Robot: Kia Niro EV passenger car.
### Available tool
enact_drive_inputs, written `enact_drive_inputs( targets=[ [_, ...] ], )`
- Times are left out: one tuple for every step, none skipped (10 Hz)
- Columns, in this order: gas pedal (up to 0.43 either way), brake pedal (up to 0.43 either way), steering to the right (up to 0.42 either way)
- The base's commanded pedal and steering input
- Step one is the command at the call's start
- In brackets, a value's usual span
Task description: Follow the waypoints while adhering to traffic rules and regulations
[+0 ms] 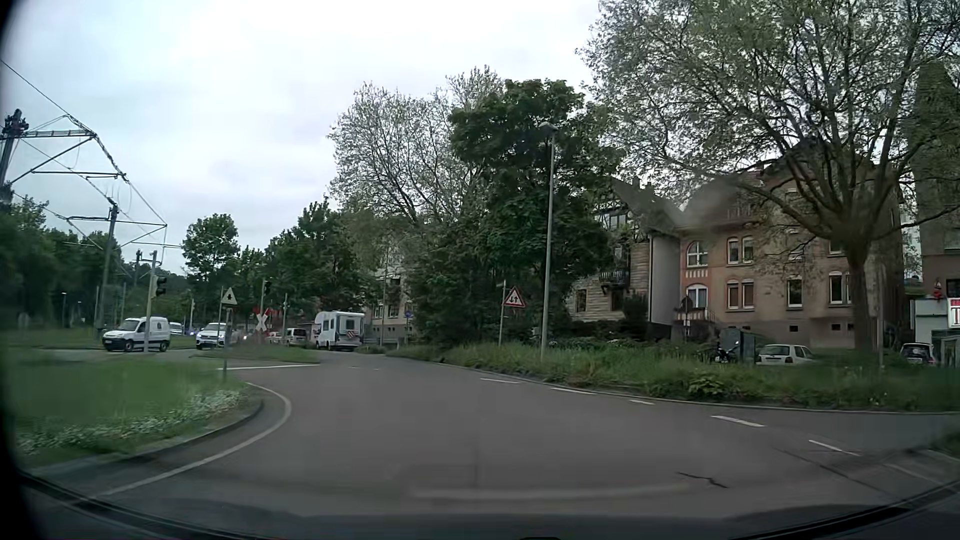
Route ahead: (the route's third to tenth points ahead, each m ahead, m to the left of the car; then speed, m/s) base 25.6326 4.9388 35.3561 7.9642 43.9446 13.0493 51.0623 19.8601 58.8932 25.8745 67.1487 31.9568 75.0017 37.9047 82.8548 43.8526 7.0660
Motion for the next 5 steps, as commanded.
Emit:
enact_drive_inputs(
  targets=[
    [0.429, 0.000, -0.067],
    [0.429, 0.000, -0.074],
    [0.409, 0.000, -0.081],
    [0.398, 0.000, -0.084],
    [0.378, 0.000, -0.084]
  ],
)
